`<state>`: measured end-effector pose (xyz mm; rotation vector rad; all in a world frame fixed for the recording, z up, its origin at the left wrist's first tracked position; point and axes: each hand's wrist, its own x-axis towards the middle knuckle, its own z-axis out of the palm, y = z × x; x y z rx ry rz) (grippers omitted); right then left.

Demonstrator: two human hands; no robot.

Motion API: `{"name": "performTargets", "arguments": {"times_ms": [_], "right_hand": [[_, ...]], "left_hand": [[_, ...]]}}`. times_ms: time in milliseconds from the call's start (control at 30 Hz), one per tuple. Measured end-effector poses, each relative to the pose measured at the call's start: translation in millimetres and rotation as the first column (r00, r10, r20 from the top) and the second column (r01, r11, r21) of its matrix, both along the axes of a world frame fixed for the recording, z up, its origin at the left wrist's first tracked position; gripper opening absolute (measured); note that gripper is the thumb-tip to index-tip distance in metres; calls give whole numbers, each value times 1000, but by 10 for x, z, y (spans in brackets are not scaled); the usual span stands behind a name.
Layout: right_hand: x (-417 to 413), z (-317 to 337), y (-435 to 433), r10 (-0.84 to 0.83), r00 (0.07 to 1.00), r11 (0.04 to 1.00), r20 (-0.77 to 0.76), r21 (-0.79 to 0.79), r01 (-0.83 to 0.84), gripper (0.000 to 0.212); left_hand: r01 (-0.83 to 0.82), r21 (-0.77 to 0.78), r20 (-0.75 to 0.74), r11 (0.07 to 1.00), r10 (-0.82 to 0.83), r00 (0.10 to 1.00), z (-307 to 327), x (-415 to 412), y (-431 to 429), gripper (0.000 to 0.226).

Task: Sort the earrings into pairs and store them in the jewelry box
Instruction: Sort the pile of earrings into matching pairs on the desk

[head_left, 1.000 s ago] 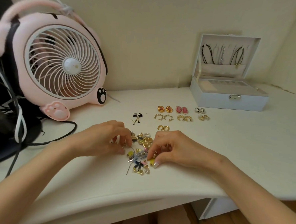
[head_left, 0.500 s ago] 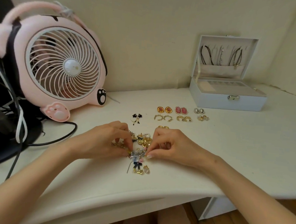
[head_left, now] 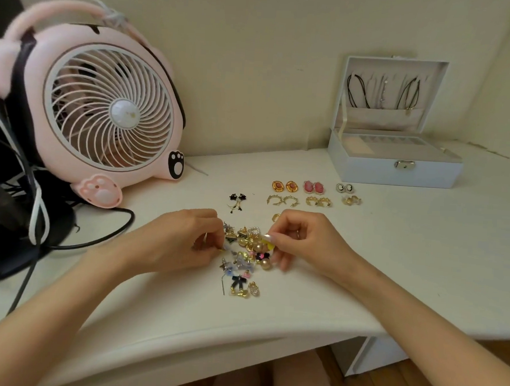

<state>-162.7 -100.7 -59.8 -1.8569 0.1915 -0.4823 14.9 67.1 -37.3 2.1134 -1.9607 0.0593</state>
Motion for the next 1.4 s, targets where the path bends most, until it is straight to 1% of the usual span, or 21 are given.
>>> {"name": "performTargets", "arguments": {"times_ms": [33, 133, 200, 267, 333, 400, 467, 533, 600, 667, 733, 800, 900, 1000, 1067, 1133, 1167, 1200, 1267, 1400], "right_hand": [[0, -4, 0, 2, 1000, 1000, -5, 11, -2, 10], [5, -12, 1, -2, 1000, 1000, -2, 28, 2, 11], [10, -15, -4, -22, 1000, 999, 13, 25, 21, 11], [11, -17, -10, -36, 999, 999, 35, 34, 35, 11], [7, -18, -2, -46, 998, 998, 53, 51, 43, 13], [2, -13, 10, -51, 996, 996, 73, 78, 46, 10], [-6, 10, 12, -46, 995, 995, 90, 95, 37, 8], [-19, 48, -10, -56, 994, 994, 89, 101, 47, 19], [-42, 90, -55, -106, 991, 986, 86, 136, 94, 20], [-74, 123, -123, -168, 983, 971, 78, 187, 152, 16], [-115, 149, -204, -232, 971, 955, 50, 199, 218, 11], [-157, 160, -289, -296, 955, 942, 9, 166, 290, 8], [-214, 154, -408, -364, 931, 916, -36, 167, 365, 8], [-264, 121, -540, -423, 903, 888, -72, 166, 429, 8], [-288, 89, -617, -465, 880, 873, -98, 112, 474, 8], [-290, 62, -658, -492, 864, 864, -110, 58, 500, 10], [-285, 49, -670, -501, 858, 860, -113, 40, 508, 10], [-276, 41, -674, -509, 853, 857, -120, 20, 514, 10], [-250, 33, -671, -525, 841, 850, -131, -24, 526, 9], [-161, 48, -661, -577, 803, 815, -149, -175, 553, 5]], "left_hand": [[-1, -1, -6, 1000, 1, 1000, 12, -5, -1, 7], [7, -5, -89, 1000, -7, 996, 92, -1, 6, 22], [2, -26, -151, 1000, -6, 989, 164, -15, 15, 19], [-31, -36, -228, 999, 22, 974, 216, -22, 21, 5], [-59, -30, -298, 998, 47, 953, 244, -14, 21, 10], [-90, 7, -409, 996, 85, 909, 278, -7, 6, 9], [-118, 42, -522, 992, 123, 844, 317, -31, -25, 4], [-151, 39, -616, 988, 143, 775, 344, -68, -94, 6], [-180, 29, -683, 983, 151, 715, 361, -123, -200, 9], [-187, 30, -721, 982, 151, 677, 365, -173, -333, 8], [-177, 39, -723, 983, 150, 674, 347, -222, -495, 7], [-163, 34, -715, 986, 138, 686, 319, -290, -673, 6], [-153, 4, -684, 988, 114, 720, 262, -417, -948, 2], [-125, 20, -643, 992, 109, 758, 201, -533, -1209, 7], [-111, 42, -592, 993, 114, 797, 153, -591, -1366, 6], [-115, 49, -464, 992, 124, 877, 104, -606, -1499, 3], [-126, 48, -393, 991, 134, 910, 90, -602, -1546, 6], [-137, 49, -352, 989, 145, 925, 80, -592, -1578, 9], [-145, 67, -335, 987, 159, 929, 79, -562, -1613, 10], [-142, 114, -289, 983, 169, 942, 99, -499, -1647, 10]]}}
